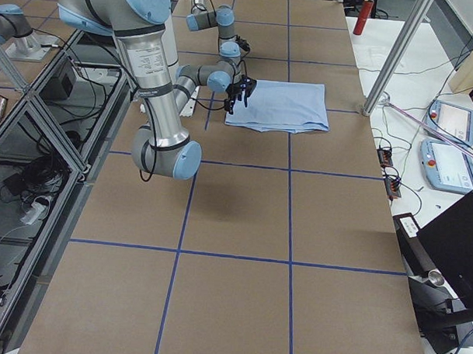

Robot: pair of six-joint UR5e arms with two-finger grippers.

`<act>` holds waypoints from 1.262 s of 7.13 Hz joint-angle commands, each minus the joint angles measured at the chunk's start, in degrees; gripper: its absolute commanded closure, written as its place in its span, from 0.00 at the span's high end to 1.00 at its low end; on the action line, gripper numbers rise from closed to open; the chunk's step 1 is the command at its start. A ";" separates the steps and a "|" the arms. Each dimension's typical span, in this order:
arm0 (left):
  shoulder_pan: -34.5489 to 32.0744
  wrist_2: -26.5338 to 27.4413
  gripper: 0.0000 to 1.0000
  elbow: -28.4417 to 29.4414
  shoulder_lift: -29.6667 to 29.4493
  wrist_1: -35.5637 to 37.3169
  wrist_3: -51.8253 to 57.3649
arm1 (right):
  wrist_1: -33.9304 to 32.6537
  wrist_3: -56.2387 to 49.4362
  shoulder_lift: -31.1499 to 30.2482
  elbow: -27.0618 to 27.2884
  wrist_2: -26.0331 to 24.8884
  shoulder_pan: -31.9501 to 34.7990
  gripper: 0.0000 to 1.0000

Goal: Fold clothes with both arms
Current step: 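Move the right gripper to the shirt's near corner beside the left gripper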

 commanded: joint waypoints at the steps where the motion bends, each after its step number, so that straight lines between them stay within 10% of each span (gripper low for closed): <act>1: 0.03 0.00 0.00 0.03 -0.29 0.00 0.26 | 0.06 -0.03 -0.16 -2.46 -0.54 -1.34 1.00; 9: 0.03 0.00 0.00 -0.06 -0.47 0.00 0.26 | 4.27 -0.30 0.02 -7.92 -1.33 -2.04 1.00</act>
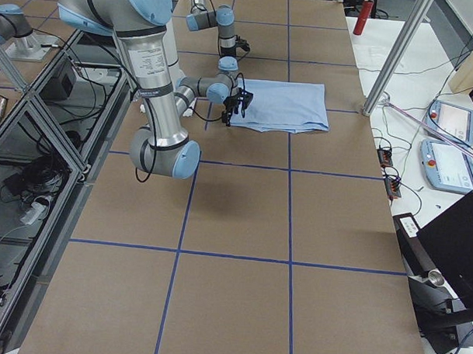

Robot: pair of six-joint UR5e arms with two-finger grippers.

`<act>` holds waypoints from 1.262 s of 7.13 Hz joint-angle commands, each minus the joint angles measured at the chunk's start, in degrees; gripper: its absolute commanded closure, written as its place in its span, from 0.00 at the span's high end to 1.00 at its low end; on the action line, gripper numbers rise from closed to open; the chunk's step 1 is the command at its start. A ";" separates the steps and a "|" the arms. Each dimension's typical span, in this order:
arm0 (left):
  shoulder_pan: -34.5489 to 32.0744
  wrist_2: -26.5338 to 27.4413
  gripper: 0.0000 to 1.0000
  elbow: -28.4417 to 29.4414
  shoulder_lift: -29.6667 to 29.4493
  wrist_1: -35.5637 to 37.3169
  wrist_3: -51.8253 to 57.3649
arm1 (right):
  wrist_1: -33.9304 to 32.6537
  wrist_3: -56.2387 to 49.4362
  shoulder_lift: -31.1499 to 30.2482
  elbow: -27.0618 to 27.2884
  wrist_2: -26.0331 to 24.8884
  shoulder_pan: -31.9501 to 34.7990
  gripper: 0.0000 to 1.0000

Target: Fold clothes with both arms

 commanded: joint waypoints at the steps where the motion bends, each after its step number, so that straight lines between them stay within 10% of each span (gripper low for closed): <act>1: 0.00 0.00 0.00 0.00 -0.04 0.00 0.00 | 0.88 0.16 0.03 -0.56 0.00 -0.26 1.00; 2: 0.00 0.00 0.00 0.00 -0.04 0.00 0.00 | 0.88 0.25 0.12 -0.65 0.00 -0.26 0.93; 6: 0.00 0.00 0.00 -0.17 -0.04 0.00 0.00 | 0.97 -0.02 0.47 0.05 0.08 0.09 0.13; 9: 0.00 0.00 0.00 -0.35 -0.56 0.09 0.00 | 0.88 -0.02 1.44 0.58 0.53 1.24 0.00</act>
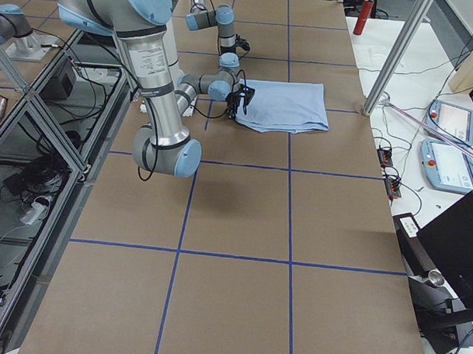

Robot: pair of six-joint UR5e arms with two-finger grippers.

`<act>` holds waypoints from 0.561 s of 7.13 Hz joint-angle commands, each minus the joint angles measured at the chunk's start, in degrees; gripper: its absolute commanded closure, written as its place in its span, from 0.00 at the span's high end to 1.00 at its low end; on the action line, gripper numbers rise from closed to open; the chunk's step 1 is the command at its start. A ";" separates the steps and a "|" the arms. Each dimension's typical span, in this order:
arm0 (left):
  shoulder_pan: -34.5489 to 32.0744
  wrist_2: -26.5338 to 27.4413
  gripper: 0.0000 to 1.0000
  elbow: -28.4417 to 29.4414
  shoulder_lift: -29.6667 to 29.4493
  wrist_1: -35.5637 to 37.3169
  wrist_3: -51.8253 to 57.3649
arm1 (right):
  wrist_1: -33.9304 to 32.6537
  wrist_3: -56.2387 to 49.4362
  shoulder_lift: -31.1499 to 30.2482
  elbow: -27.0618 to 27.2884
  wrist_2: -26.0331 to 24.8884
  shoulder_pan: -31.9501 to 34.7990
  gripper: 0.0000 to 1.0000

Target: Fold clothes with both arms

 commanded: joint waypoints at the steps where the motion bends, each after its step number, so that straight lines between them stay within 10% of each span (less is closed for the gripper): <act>1: 0.00 0.00 0.00 -0.06 -0.14 -0.05 0.00 | -0.01 0.08 0.22 0.02 0.09 0.45 0.00; 4: -0.09 0.00 0.00 -1.55 0.73 0.03 0.00 | -0.01 0.26 -0.48 2.64 0.62 0.80 0.00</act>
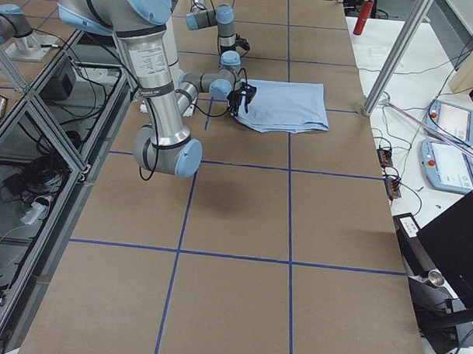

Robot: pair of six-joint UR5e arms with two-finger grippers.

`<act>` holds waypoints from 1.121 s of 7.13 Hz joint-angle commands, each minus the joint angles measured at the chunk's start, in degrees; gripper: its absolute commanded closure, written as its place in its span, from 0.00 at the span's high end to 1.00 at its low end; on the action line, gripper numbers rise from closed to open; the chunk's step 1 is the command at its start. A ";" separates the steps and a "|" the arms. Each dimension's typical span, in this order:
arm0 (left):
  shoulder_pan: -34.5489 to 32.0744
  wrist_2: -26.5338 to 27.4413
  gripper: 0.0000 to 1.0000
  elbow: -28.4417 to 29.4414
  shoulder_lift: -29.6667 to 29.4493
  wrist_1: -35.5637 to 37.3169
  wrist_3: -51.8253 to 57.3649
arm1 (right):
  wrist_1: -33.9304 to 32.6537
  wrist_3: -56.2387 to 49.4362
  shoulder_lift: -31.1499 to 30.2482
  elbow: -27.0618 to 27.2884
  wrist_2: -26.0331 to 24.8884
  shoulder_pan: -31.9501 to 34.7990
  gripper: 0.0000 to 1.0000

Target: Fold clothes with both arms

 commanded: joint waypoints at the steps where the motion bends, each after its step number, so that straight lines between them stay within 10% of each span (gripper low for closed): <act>1: 0.28 0.09 0.00 -2.31 0.81 0.20 0.00 | -0.09 -0.05 -1.48 4.50 2.09 0.32 0.00; 5: 7.13 0.18 0.00 -16.52 1.33 17.99 0.00 | -0.62 0.12 -9.91 18.74 11.49 -0.56 0.00; 8: 7.14 0.35 0.00 -15.62 0.38 17.01 3.57 | 0.00 -1.10 -6.26 13.97 11.08 1.70 0.00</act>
